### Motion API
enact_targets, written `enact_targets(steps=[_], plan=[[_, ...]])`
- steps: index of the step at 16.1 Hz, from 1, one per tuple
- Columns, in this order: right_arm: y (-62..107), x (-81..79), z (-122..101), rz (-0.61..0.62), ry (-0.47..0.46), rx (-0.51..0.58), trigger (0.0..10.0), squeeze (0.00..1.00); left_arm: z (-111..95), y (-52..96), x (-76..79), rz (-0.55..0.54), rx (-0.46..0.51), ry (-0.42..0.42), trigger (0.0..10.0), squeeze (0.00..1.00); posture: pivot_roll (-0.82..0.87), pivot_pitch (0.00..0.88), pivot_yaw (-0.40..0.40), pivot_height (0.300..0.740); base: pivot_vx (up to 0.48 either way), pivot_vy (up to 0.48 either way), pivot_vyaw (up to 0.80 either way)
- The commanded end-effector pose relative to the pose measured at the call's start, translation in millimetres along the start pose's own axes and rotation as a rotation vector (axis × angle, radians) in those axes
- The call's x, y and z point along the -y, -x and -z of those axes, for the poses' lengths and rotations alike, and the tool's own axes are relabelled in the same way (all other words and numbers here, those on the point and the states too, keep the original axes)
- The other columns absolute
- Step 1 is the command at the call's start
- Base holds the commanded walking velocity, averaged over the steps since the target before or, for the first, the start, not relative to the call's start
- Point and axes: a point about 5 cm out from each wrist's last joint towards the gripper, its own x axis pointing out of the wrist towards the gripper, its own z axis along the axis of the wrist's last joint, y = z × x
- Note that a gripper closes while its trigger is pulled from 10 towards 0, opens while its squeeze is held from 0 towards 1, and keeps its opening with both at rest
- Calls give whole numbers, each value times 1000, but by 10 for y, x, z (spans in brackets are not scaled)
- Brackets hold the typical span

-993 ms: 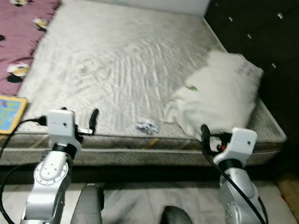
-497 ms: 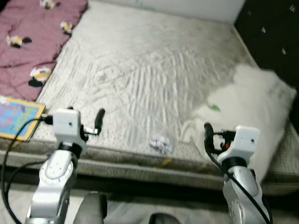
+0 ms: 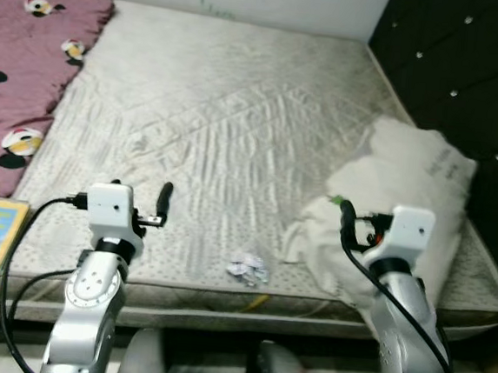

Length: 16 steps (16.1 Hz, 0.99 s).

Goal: Clean up the room

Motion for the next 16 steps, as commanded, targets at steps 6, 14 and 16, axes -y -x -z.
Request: enact_targets(steps=[6,14,16], plan=[[8,22,30,-3,-7,-16,10000,0,100,38,-35,-34,-72,8,10000,0,-13,64,-108,601,0,0,0],[-136,-106,40,-78,27,-46,10000,0,51,57,-141,-112,-102,-4,10000,0,22,120,-119,561,0,0,0],[-155,-128,65,-94,21,-65,10000,0,63,130,-157,-141,-110,0,10000,0,26,120,-122,561,0,0,0]])
